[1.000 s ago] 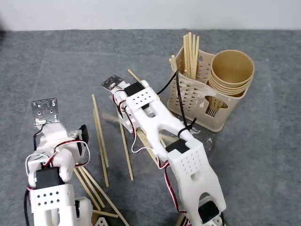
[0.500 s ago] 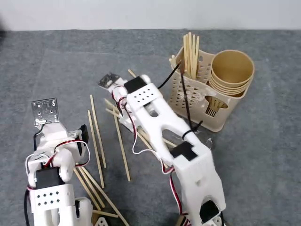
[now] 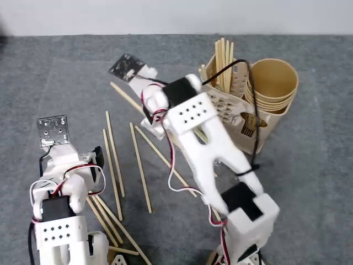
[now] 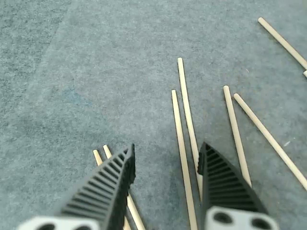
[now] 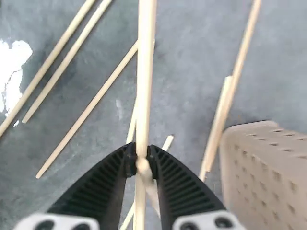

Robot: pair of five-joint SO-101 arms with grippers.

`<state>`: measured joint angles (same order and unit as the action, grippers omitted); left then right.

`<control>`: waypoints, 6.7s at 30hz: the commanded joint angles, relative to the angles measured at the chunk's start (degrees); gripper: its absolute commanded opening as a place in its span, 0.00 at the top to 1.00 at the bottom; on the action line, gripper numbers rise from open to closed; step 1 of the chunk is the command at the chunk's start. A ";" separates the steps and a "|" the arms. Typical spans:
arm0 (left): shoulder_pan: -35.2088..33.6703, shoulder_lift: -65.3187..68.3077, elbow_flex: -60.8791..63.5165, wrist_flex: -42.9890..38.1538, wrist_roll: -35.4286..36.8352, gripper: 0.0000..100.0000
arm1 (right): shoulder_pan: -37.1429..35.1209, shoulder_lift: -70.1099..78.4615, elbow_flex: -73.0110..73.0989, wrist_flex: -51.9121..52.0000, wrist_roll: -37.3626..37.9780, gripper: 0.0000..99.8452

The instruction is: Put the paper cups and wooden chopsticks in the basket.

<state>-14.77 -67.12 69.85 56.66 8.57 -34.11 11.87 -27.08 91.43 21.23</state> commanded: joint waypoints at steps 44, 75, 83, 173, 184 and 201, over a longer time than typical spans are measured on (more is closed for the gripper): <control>0.09 -0.79 1.54 -4.75 0.53 0.79 | 18.51 -20.79 -14.42 -14.64 -3.25 0.99; 0.18 -0.70 2.15 -5.01 0.53 0.79 | 22.73 -39.60 60.22 -88.40 -5.10 0.99; 0.18 -0.70 2.15 -5.01 0.53 0.79 | 23.78 -40.40 65.05 -87.96 -8.09 0.85; 0.18 -0.70 2.24 -5.10 0.53 0.79 | 3.74 -11.03 30.51 -16.22 1.05 0.99; 0.18 -0.70 2.24 -5.10 0.53 0.79 | 4.35 -18.24 8.18 -10.68 1.05 0.99; 0.18 -0.70 2.24 -5.01 0.44 0.79 | 12.35 -21.58 -18.20 -22.64 0.97 0.99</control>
<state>-14.77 -67.12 72.48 52.97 8.57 -23.74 -5.45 -42.46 70.59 22.29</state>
